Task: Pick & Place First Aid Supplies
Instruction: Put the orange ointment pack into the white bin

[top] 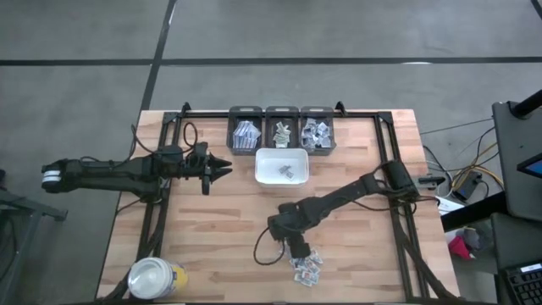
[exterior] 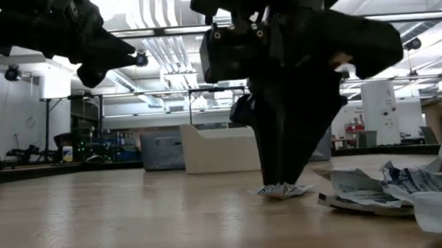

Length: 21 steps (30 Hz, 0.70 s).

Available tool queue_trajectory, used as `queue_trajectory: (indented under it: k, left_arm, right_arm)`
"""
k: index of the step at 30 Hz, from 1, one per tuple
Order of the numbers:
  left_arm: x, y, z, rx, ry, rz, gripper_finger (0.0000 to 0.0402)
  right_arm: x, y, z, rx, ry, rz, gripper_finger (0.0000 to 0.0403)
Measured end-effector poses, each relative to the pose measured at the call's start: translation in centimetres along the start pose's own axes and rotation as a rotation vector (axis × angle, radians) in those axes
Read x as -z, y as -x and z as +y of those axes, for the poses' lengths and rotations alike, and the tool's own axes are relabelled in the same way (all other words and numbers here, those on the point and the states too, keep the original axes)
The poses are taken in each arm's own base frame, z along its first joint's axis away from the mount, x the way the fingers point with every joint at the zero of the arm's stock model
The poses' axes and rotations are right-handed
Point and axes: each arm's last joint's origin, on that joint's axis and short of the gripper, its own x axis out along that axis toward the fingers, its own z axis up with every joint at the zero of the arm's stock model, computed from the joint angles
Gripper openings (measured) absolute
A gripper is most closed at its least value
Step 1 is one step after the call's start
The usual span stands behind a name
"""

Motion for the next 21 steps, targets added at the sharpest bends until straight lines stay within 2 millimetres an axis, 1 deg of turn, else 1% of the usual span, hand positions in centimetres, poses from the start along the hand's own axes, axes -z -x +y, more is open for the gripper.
queue_trajectory:
  k: [6, 10, 15, 21]
  left_arm:
    - [0.01, 0.0, 0.0, 0.0, 0.0, 0.001, 0.012]
    - [0.03, 0.0, 0.01, -0.001, 0.0, 0.003, 0.012]
    - [0.03, 0.0, 0.01, -0.001, -0.005, 0.003, 0.0119]
    - [0.03, 0.0, 0.01, -0.001, -0.01, 0.004, 0.012]
  right_arm:
    - [0.05, -0.69, -0.25, 0.067, -0.004, 0.01, 0.0133]
    - [0.1, -0.88, -0.26, 0.078, -0.003, 0.017, 0.0119]
    - [0.2, -0.95, -0.02, 0.088, 0.001, 0.022, 0.0088]
    - [0.5, -1.06, 0.57, 0.099, -0.01, 0.045, 0.004]
